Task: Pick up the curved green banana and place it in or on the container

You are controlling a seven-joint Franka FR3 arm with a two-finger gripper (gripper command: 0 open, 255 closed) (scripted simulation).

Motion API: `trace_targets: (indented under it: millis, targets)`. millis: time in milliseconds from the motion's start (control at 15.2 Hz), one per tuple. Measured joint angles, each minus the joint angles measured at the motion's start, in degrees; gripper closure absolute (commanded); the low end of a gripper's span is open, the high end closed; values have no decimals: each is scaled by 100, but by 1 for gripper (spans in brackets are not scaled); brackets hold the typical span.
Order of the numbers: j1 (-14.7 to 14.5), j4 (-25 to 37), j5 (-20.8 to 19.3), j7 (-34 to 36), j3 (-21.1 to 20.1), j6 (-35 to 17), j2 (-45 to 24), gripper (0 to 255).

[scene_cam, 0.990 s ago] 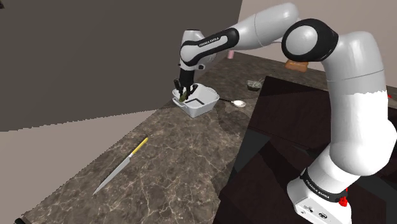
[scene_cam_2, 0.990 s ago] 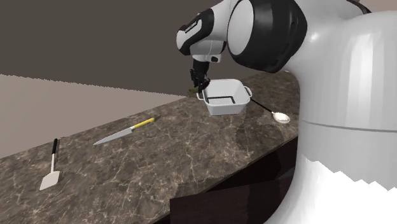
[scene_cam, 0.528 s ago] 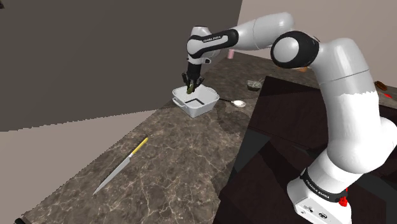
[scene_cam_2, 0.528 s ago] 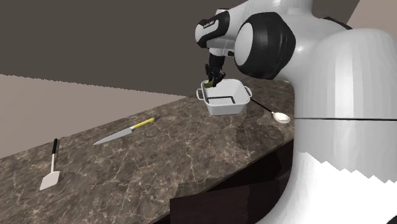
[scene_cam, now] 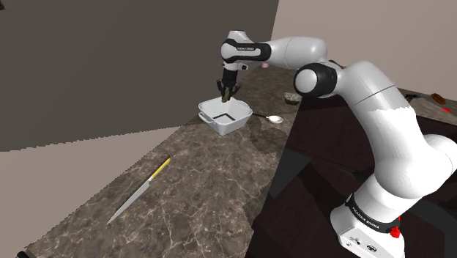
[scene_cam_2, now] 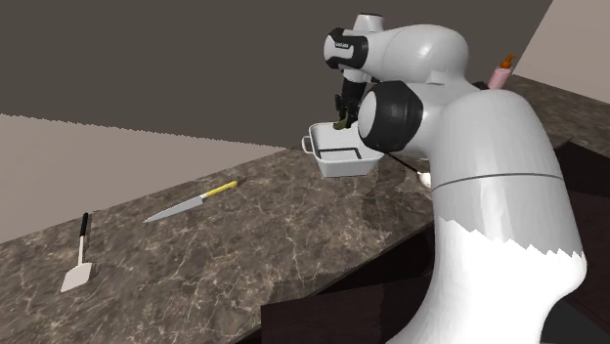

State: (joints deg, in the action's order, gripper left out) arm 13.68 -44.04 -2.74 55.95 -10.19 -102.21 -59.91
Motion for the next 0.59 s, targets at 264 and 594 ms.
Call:
trace_targets:
  millis: [264, 594]
  targets:
    - [16, 47, -9, -47, 13, -143, -193, 255]
    - [22, -153, -16, -57, 20, -442, -296, 255]
